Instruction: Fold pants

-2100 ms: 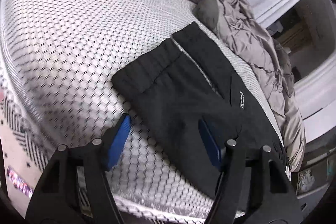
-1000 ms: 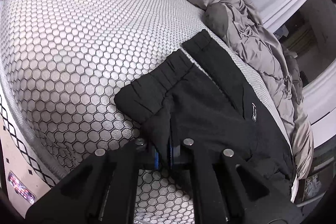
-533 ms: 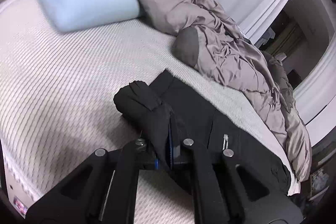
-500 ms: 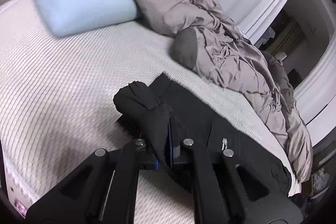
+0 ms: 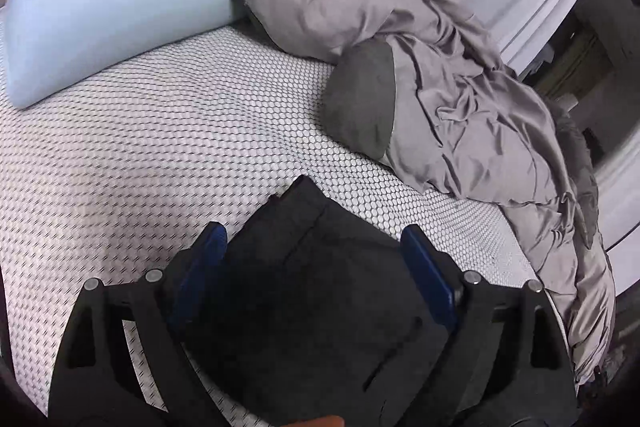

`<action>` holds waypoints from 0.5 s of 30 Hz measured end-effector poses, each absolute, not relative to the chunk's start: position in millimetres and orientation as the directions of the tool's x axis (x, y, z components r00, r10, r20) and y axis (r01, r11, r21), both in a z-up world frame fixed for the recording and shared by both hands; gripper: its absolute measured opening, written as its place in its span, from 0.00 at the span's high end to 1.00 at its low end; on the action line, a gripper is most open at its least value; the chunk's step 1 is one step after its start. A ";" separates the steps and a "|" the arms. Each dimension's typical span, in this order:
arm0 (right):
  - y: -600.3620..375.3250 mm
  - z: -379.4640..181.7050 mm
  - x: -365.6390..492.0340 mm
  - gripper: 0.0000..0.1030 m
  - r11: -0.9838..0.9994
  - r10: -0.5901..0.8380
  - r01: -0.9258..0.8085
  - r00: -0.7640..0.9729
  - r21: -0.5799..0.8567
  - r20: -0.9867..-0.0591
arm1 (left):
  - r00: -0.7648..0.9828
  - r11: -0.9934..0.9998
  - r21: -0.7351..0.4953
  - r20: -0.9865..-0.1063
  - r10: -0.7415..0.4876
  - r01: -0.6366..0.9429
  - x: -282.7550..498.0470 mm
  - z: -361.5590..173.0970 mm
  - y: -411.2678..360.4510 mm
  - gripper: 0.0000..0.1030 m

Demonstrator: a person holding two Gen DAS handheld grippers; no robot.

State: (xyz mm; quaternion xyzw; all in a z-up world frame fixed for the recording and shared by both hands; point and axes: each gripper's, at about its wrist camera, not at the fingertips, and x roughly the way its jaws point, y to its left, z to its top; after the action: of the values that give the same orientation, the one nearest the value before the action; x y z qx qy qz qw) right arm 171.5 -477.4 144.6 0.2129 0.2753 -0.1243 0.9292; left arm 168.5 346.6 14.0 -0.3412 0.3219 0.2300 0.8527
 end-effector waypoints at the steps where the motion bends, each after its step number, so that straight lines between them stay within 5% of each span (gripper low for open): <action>1: -473.0 143.3 161.2 0.26 0.876 -0.107 0.340 0.829 0.343 -0.549 | 0.692 0.663 -0.438 -0.702 0.170 -0.607 161.2 14.2 342.8 0.15; 5: -451.2 135.4 131.2 0.17 0.869 -0.058 0.307 0.841 0.387 -0.538 | 0.696 0.676 -0.433 -0.699 0.165 -0.596 129.6 8.7 317.3 0.19; 15: -385.6 114.8 76.3 0.15 0.936 0.218 0.013 0.761 0.351 -0.611 | 0.641 0.743 -0.447 -0.767 -0.031 -0.499 108.4 -53.4 256.2 0.51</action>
State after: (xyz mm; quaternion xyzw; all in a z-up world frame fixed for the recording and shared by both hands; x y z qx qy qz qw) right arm 76.3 -385.6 114.8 0.1697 0.3411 0.0556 0.9229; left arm 108.4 256.2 -53.4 -0.3309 0.4006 0.1388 0.8431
